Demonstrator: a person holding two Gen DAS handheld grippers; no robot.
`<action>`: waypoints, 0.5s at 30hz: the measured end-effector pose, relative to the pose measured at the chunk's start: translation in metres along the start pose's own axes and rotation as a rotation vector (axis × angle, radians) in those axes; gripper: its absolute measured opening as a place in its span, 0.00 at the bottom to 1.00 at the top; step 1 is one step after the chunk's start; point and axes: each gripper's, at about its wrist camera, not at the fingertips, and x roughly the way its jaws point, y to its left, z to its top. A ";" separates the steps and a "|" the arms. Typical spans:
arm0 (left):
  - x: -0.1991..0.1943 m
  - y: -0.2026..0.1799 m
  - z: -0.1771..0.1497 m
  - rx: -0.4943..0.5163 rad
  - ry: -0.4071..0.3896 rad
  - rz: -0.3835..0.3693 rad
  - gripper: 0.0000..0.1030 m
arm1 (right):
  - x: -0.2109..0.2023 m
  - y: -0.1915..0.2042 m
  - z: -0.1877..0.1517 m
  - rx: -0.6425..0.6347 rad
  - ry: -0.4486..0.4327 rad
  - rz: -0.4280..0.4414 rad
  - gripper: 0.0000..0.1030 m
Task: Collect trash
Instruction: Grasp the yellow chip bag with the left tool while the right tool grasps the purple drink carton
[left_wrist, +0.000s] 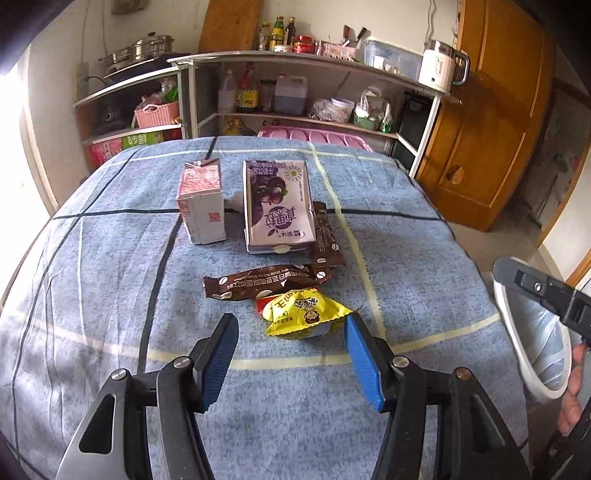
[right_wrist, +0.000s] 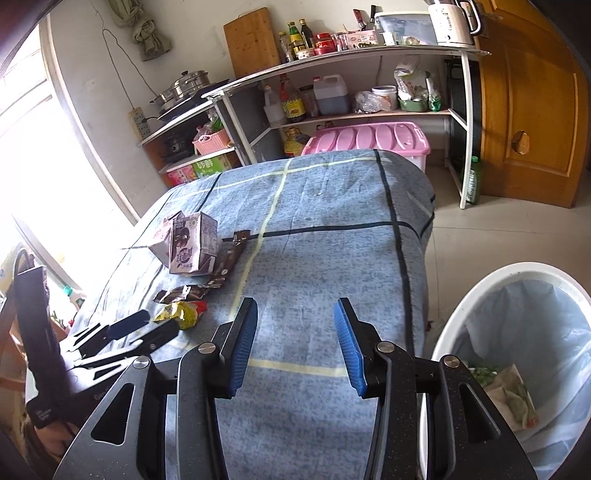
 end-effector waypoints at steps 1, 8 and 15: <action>0.002 -0.001 0.000 0.004 0.004 0.010 0.58 | 0.002 0.002 0.001 -0.001 0.002 0.003 0.43; 0.005 -0.002 0.007 -0.008 0.019 0.005 0.58 | 0.011 0.008 0.007 -0.011 0.008 0.013 0.43; 0.005 -0.006 0.011 -0.014 0.001 -0.032 0.63 | 0.015 0.005 0.008 0.008 0.012 0.014 0.43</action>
